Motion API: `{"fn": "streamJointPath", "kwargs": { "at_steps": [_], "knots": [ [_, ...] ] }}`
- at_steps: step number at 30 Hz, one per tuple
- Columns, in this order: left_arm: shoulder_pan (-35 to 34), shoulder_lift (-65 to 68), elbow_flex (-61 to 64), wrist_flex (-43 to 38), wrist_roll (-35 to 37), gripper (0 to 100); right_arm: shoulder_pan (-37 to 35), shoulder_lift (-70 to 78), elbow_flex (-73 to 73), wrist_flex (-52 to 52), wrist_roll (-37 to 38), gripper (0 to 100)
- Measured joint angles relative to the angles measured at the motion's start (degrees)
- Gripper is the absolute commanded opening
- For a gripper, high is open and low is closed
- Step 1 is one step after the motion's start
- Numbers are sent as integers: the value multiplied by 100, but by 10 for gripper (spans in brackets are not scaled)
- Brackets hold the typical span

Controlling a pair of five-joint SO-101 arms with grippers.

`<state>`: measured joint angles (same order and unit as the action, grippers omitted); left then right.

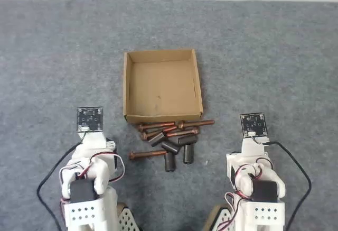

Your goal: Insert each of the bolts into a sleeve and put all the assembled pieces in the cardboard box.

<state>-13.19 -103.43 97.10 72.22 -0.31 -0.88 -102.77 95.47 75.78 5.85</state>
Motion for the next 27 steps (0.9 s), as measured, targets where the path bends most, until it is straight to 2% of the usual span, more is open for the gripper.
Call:
{"fn": "streamJointPath", "kwargs": {
  "at_steps": [5,10,15,19,21,24,27],
  "knots": [
    [79,0,-18,0,0,12,-26,0,0,0,0,9],
    [79,0,-607,53,0,13,9,0,-35,44,0,9],
    [105,0,-747,35,0,13,818,-26,-105,88,0,9],
    [123,0,-730,-378,0,13,1495,-26,-114,-185,0,9],
    [114,0,-519,-712,-88,13,1512,-26,-114,-352,0,10],
    [114,0,-185,-1002,-607,13,1345,-26,-114,-501,0,30],
    [123,0,-185,-967,-686,13,1081,-26,-158,-615,519,78]
  ]
}}
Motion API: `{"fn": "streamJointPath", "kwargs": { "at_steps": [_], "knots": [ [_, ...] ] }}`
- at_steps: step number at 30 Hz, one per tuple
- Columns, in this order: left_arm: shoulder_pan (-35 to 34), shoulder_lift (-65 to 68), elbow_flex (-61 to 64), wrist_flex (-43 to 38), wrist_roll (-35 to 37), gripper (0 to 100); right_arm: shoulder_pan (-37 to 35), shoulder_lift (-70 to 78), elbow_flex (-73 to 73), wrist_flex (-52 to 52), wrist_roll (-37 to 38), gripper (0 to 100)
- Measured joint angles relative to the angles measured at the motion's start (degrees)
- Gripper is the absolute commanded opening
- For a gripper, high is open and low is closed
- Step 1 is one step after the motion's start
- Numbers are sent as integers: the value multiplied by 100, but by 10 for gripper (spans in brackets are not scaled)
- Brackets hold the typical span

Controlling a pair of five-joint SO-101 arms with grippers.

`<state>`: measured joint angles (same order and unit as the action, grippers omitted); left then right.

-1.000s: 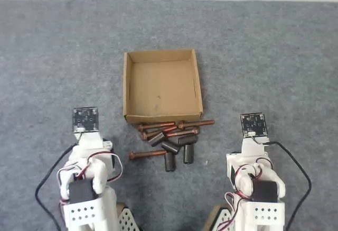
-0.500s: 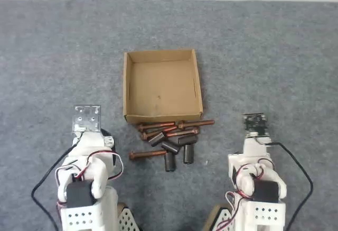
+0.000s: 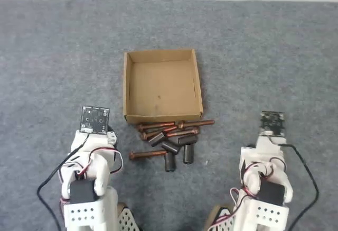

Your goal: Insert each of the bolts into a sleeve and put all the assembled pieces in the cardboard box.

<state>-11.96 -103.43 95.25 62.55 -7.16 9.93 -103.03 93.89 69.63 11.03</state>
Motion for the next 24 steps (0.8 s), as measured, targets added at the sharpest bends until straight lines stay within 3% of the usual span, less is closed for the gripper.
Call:
{"fn": "streamJointPath", "kwargs": {
  "at_steps": [7,12,18,24],
  "knots": [
    [-519,0,0,70,0,90,-958,53,-800,-413,-105,100],
    [-651,466,-237,35,18,90,-1503,1609,-1530,-905,-457,101],
    [-642,2497,-853,-782,18,90,-1855,4571,-3086,-1116,-1064,106],
    [-826,5301,-1969,-1477,18,90,-2919,6629,-3886,-1116,-1626,106]
  ]
}}
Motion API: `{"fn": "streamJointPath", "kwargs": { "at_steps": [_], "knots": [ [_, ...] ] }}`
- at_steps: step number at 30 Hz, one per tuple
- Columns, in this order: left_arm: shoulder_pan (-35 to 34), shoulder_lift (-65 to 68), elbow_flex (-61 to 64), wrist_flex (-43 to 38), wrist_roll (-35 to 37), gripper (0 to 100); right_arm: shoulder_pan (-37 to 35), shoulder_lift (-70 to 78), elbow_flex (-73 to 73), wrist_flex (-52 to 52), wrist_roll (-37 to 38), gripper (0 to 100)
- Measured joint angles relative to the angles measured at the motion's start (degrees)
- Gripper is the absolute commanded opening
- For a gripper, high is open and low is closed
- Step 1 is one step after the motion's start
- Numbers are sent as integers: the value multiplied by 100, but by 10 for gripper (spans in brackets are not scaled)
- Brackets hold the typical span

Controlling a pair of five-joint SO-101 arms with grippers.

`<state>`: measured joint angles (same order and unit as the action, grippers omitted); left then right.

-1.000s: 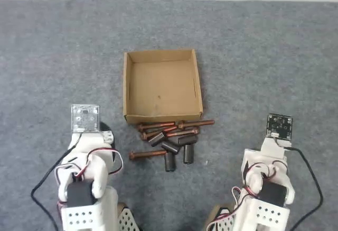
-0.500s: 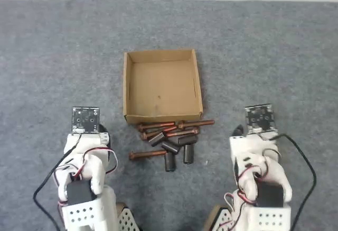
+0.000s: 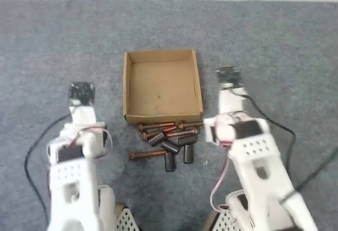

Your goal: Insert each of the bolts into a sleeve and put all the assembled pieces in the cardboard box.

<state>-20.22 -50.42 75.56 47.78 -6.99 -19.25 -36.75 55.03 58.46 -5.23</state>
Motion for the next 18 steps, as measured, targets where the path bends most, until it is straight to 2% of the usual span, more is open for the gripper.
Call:
{"fn": "streamJointPath", "kwargs": {
  "at_steps": [4,7,18],
  "knots": [
    [-35,1635,-765,-79,18,90,-413,237,-62,-88,-70,106],
    [-35,2215,-1108,-18,18,90,-677,237,-35,-334,-79,106],
    [-35,2286,-1213,9,18,94,-1336,237,501,-1011,-299,106]
  ]
}}
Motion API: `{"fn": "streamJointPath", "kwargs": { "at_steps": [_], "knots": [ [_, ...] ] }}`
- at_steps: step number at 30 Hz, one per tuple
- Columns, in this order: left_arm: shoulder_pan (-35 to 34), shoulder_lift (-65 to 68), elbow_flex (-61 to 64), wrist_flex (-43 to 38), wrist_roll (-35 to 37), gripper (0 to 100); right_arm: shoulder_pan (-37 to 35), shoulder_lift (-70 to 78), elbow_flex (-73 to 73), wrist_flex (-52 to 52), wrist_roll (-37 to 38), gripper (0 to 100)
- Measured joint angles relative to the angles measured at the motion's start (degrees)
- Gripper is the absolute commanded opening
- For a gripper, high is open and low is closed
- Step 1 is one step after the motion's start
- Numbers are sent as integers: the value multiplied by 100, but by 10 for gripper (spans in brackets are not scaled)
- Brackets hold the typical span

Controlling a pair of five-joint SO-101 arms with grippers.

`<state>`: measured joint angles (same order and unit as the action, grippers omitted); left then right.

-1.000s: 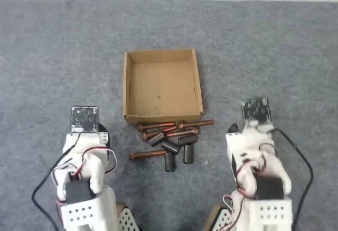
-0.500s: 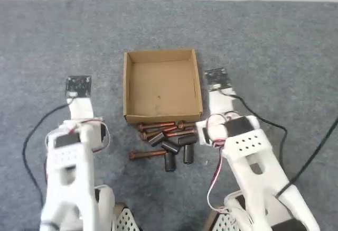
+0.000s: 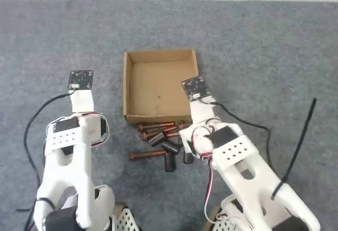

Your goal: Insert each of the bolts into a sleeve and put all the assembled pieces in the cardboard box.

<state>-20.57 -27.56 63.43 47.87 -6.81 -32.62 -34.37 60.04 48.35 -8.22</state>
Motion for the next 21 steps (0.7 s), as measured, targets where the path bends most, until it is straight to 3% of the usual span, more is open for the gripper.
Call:
{"fn": "streamJointPath", "kwargs": {
  "at_steps": [11,21],
  "knots": [
    [-35,0,0,0,0,94,-149,413,237,-360,-26,106],
    [-35,0,0,0,0,94,-132,1371,-440,-246,-62,136]
  ]
}}
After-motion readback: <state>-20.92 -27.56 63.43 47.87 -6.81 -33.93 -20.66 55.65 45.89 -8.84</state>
